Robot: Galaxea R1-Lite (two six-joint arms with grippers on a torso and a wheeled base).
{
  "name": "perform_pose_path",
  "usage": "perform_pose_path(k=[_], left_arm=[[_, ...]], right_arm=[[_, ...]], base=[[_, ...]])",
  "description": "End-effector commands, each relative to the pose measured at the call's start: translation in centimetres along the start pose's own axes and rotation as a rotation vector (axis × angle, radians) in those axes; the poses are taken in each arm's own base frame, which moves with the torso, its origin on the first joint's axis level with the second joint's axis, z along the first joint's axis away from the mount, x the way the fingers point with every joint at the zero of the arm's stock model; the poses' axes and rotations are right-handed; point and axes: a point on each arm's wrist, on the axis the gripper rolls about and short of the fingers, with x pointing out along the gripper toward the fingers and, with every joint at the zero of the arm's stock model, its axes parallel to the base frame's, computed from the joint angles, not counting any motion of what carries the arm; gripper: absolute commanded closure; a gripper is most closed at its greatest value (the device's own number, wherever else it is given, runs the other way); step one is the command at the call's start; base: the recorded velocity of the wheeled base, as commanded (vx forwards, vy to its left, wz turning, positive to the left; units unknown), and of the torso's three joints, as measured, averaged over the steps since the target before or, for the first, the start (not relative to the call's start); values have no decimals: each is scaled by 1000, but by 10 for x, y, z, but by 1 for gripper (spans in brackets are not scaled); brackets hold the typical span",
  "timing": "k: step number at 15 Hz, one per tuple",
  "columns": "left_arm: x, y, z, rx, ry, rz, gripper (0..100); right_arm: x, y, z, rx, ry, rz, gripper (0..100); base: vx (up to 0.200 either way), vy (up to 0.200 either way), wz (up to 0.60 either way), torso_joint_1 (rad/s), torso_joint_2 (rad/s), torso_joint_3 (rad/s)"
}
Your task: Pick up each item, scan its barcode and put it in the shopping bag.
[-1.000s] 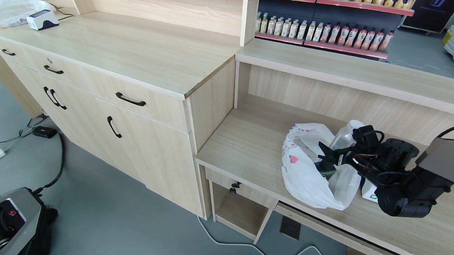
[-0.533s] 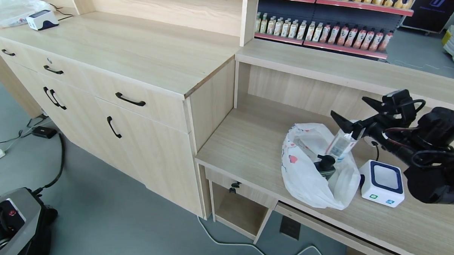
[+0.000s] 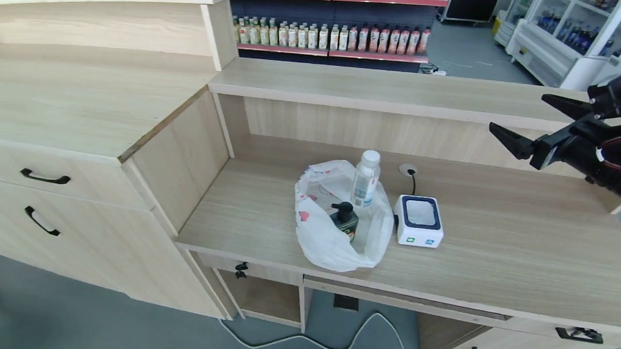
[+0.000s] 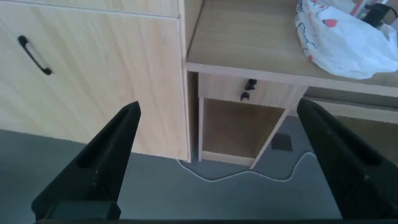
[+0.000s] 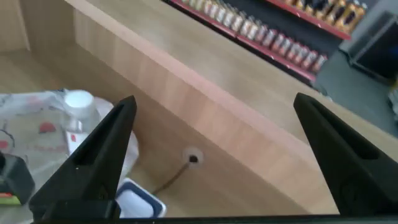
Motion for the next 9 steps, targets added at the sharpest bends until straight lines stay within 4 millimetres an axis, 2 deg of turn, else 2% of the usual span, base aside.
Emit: perform_pose_path(k=[1, 4, 5, 6, 7, 9], left_arm=[[0, 0, 0, 0, 0, -1, 0], [0, 0, 0, 0, 0, -1, 0], [0, 0, 0, 0, 0, -1, 0], [0, 0, 0, 0, 0, 1, 0], [0, 0, 0, 0, 0, -1, 0], [0, 0, 0, 0, 0, -1, 0]], right_arm=[[-37, -7, 41, 47, 107, -182, 0], [-79, 9, 46, 171, 293, -303, 0], [-112, 25, 40, 194, 352, -344, 0], [-128, 34, 37, 204, 363, -343, 0], [-166, 56, 28, 211, 395, -332, 0], [-223, 96, 3, 230, 426, -288, 0]], base=[[0, 0, -600, 2, 2, 2], [0, 0, -600, 1, 2, 2], [0, 0, -600, 2, 2, 2], [0, 0, -600, 2, -2, -2], [0, 0, -600, -2, 2, -2], [0, 0, -600, 5, 7, 0]])
